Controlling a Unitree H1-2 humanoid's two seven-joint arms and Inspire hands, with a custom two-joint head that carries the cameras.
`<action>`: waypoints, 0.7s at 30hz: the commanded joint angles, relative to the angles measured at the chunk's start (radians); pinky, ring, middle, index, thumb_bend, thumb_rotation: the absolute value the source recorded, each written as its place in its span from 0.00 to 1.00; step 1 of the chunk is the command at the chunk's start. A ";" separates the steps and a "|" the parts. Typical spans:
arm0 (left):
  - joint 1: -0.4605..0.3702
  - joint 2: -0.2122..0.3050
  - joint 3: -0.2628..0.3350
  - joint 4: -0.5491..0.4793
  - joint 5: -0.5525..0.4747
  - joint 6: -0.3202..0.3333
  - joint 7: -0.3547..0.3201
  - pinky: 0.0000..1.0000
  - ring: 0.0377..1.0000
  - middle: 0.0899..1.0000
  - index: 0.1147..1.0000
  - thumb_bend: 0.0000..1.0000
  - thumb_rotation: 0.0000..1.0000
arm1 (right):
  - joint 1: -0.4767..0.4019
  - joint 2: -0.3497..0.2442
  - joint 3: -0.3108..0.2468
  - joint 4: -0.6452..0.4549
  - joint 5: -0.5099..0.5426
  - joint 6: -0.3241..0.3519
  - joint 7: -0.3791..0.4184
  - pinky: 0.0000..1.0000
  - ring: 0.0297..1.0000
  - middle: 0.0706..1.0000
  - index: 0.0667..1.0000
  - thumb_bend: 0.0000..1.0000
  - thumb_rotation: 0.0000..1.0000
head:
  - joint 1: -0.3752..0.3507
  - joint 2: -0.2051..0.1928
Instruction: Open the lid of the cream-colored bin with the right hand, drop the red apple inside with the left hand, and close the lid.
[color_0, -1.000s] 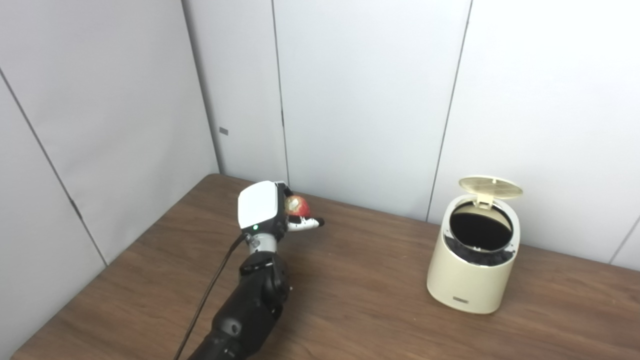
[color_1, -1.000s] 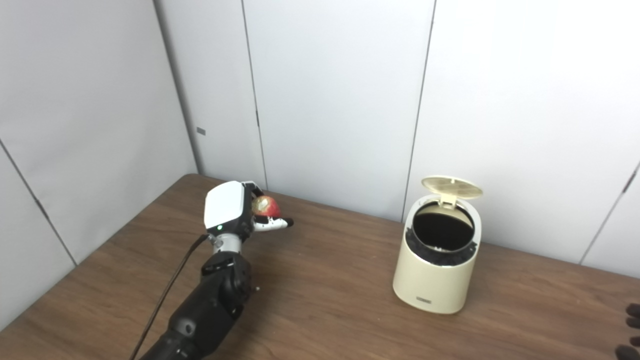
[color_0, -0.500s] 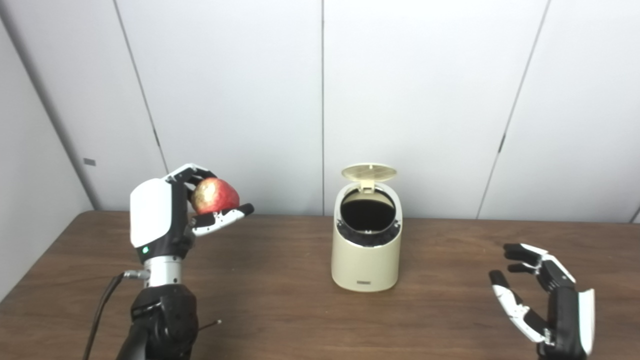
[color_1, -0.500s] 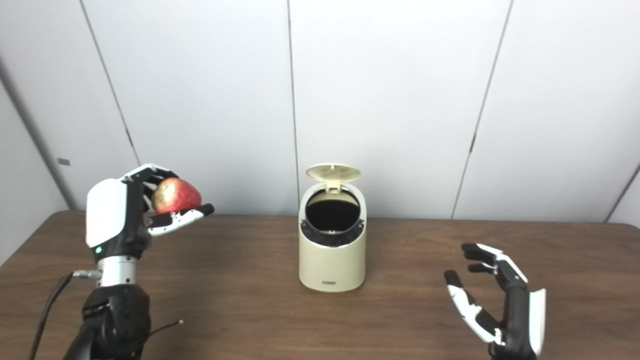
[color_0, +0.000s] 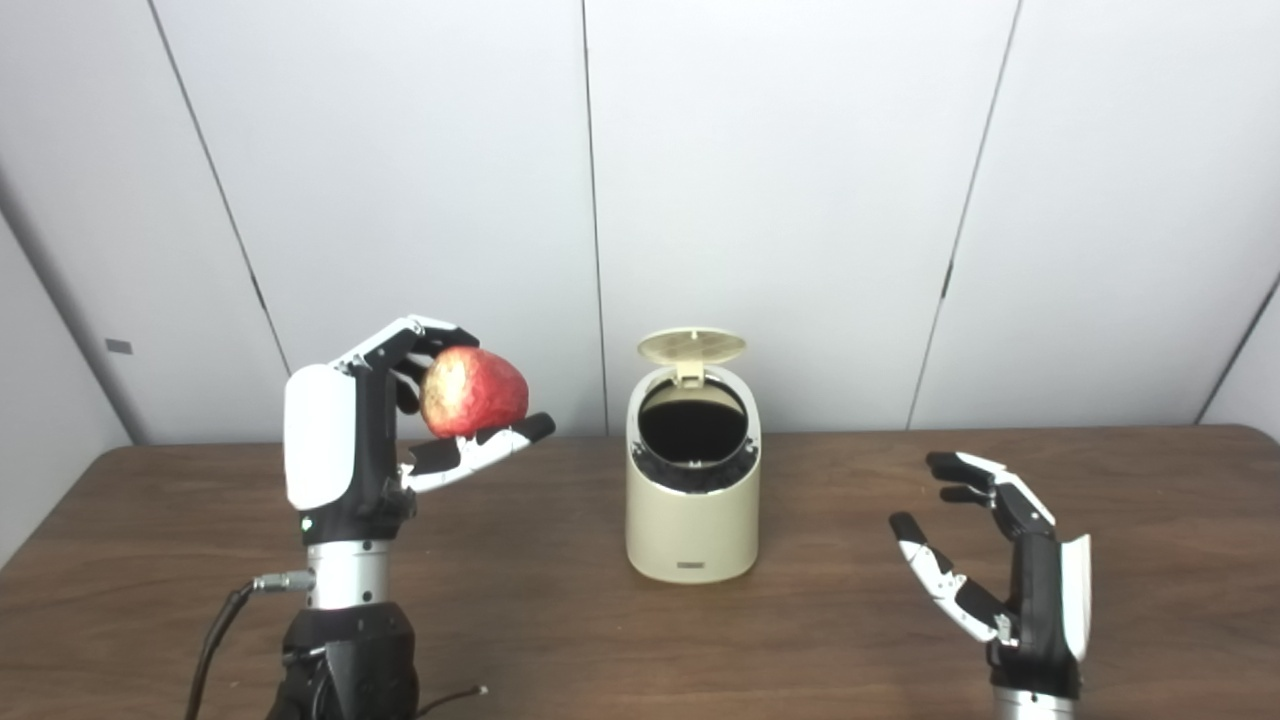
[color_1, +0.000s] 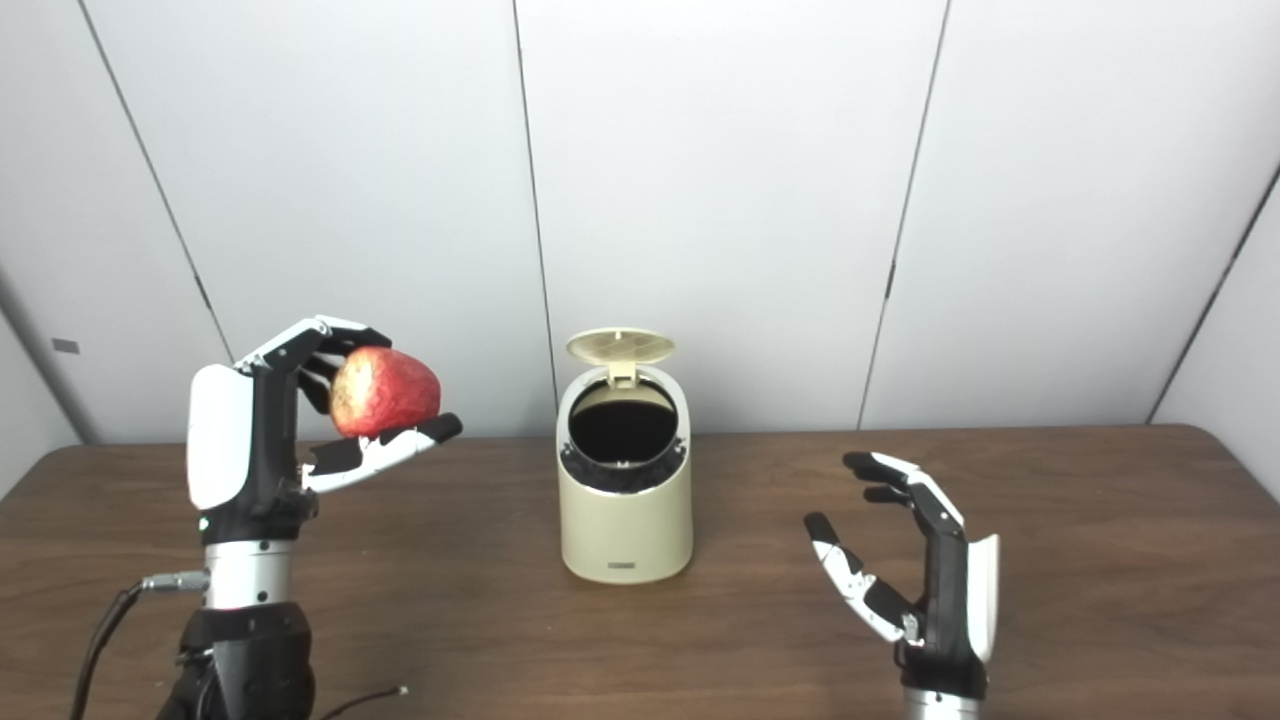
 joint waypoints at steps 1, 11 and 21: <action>-0.056 -0.013 -0.008 -0.001 -0.005 -0.042 -0.001 0.27 0.36 0.42 0.47 0.50 0.00 | 0.046 0.022 0.030 0.070 -0.011 -0.031 -0.019 0.57 0.65 0.65 0.62 0.29 0.22 | -0.002 0.001; -0.104 -0.076 -0.064 0.100 0.020 -0.148 0.009 0.27 0.38 0.43 0.45 0.50 0.00 | 0.040 0.025 0.036 0.085 -0.016 -0.031 -0.031 0.58 0.66 0.66 0.63 0.30 0.26 | -0.011 -0.001; -0.156 -0.128 -0.059 0.213 0.025 -0.088 -0.021 0.31 0.39 0.42 0.46 0.50 0.00 | 0.036 0.020 0.061 0.087 -0.034 -0.031 -0.073 0.57 0.65 0.65 0.62 0.30 0.21 | -0.026 0.010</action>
